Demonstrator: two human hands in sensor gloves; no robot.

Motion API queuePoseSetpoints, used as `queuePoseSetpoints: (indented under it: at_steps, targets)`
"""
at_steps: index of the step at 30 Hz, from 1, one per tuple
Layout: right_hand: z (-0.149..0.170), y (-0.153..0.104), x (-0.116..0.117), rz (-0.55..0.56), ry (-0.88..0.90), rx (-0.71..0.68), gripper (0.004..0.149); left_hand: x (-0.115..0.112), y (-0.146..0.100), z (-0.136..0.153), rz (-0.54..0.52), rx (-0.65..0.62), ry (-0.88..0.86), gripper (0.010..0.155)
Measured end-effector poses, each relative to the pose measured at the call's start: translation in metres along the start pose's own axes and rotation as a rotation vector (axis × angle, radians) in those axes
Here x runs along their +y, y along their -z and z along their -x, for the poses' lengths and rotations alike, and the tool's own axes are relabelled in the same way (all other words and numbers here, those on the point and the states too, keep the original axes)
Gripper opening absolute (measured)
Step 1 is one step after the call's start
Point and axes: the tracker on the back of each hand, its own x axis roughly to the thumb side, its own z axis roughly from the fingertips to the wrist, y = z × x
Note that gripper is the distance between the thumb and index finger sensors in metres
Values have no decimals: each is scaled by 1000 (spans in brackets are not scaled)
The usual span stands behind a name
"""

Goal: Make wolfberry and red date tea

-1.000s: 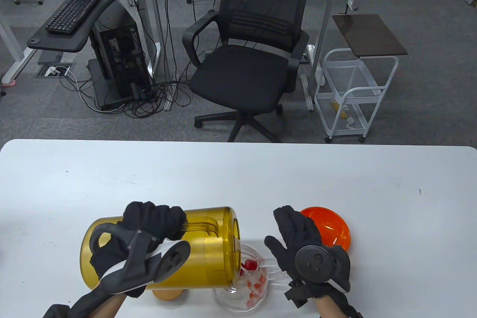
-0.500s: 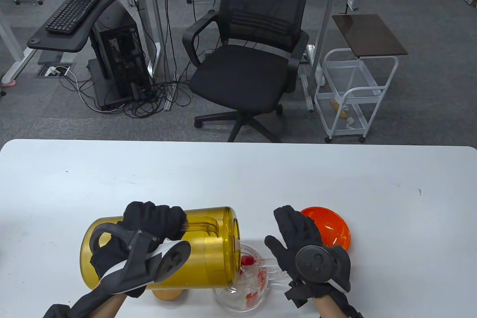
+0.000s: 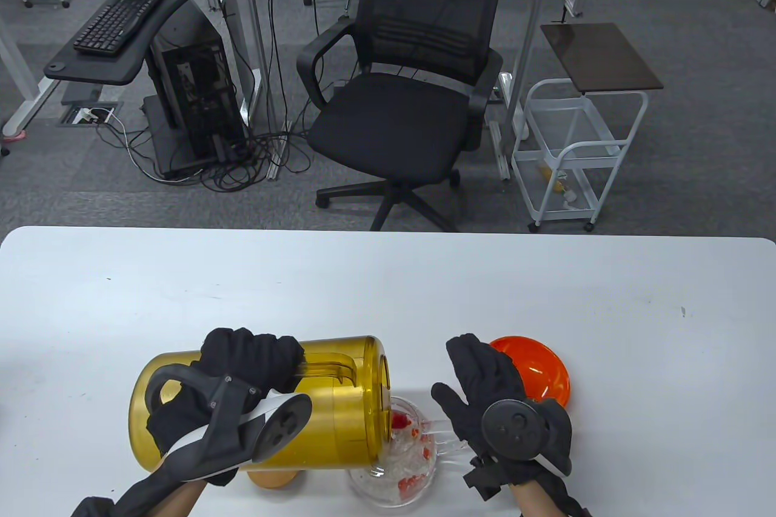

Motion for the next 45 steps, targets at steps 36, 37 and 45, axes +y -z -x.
queuePoseSetpoints:
  at_steps: [36,37,45]
  targets:
    - [0,0,0,4,12,-7,69,0,0,-1,2,3,7,31]
    - [0,0,0,3,12,-8,69,0,0,-1,2,3,7,31]
    - [0,0,0,6,14,-10,69,1,-1,-1,3,5,15,31]
